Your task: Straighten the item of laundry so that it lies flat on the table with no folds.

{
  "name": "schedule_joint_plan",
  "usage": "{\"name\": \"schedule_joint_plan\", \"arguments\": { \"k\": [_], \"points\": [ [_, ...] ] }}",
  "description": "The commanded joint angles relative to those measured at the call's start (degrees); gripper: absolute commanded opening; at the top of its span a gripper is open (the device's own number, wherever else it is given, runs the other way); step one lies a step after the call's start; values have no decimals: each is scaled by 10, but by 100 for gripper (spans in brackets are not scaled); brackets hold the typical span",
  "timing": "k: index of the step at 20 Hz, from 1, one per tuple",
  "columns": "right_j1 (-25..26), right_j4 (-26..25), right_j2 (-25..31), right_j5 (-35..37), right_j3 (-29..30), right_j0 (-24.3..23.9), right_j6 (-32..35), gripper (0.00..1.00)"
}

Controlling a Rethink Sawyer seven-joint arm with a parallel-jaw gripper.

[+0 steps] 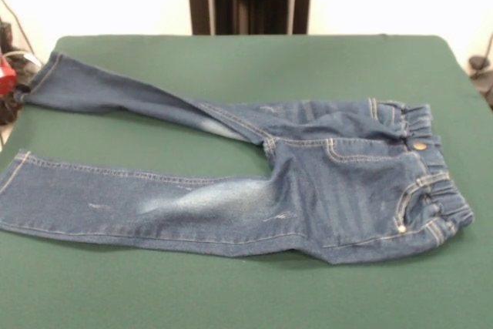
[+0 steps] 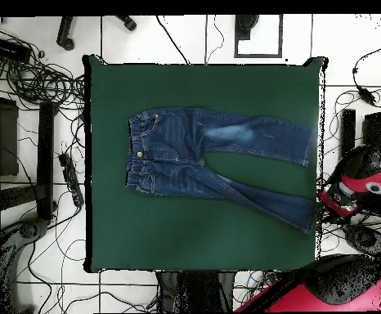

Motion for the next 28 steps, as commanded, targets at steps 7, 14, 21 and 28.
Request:
{"name": "schedule_joint_plan", "arguments": {
  "k": [7, 14, 21, 28],
  "points": [
    [-32, -30, 12, -106, 93, 12, -130, 100],
    [-50, -20, 18, -140, 140, 4, -116, 100],
    [-74, -15, 26, -198, 192, -6, -106, 100],
    [-101, -11, 38, -272, 257, -21, -104, 100]
  ]
}}
